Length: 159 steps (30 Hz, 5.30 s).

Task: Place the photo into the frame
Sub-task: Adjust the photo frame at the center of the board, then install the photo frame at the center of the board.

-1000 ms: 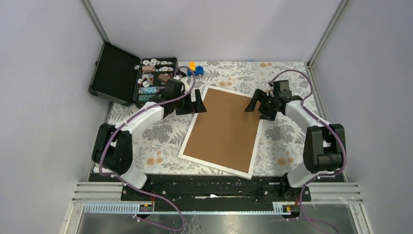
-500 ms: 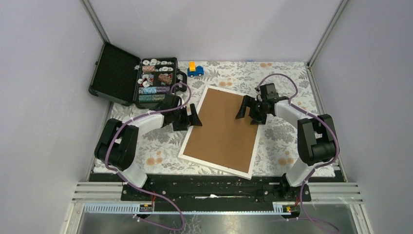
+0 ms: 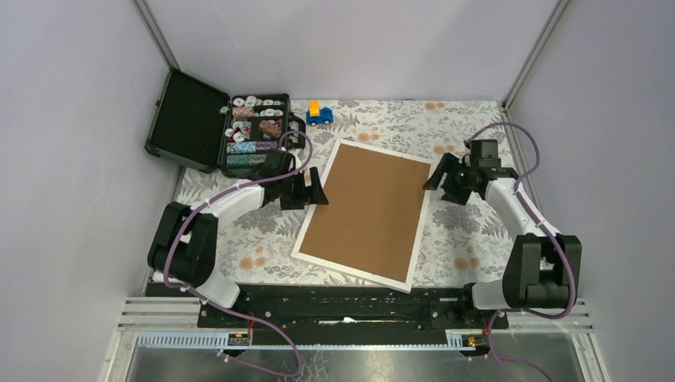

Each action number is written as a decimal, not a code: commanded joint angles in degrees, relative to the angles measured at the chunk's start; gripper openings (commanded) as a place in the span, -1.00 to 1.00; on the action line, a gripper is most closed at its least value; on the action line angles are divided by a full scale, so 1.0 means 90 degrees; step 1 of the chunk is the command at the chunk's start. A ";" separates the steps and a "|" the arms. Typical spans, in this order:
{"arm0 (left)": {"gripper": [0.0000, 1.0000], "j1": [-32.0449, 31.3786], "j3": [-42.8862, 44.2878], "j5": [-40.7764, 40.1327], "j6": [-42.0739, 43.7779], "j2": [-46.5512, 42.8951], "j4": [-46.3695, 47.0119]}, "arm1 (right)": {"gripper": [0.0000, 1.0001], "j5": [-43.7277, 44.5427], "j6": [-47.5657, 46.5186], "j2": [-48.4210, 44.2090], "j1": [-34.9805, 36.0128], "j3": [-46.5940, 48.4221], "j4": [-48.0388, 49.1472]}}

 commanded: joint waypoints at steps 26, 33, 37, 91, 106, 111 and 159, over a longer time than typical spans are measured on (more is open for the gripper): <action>0.14 0.0233 -0.0148 0.0260 -0.0525 0.0941 0.1008 | -0.38 -0.1231 0.0160 0.0795 -0.0413 -0.1674 0.1141; 0.08 0.0223 -0.0152 0.0339 -0.0484 0.1038 0.1017 | -0.41 -0.1079 0.0117 0.1233 -0.0413 -0.1531 0.1271; 0.06 0.0201 -0.0047 0.0440 -0.0356 0.1129 0.0928 | -0.42 -0.0980 0.0108 0.1299 -0.0404 -0.1434 0.1222; 0.50 -0.0021 -0.0776 0.0529 -0.0314 0.0182 0.0933 | 0.30 -0.0707 0.0107 0.0028 0.0880 -0.1059 -0.0272; 0.43 -0.0018 -0.0931 0.0626 -0.0456 0.0109 0.1120 | -0.31 -0.0051 0.0092 -0.0227 0.0466 -0.1650 -0.0376; 0.43 -0.0015 -0.0944 0.0626 -0.0449 0.0167 0.1117 | -0.30 -0.0050 0.0366 -0.0530 0.0476 -0.1844 -0.0545; 0.38 -0.0035 -0.0963 0.0760 -0.0503 0.0302 0.1279 | -0.34 0.0460 0.0830 -0.0286 0.1145 -0.2237 -0.0117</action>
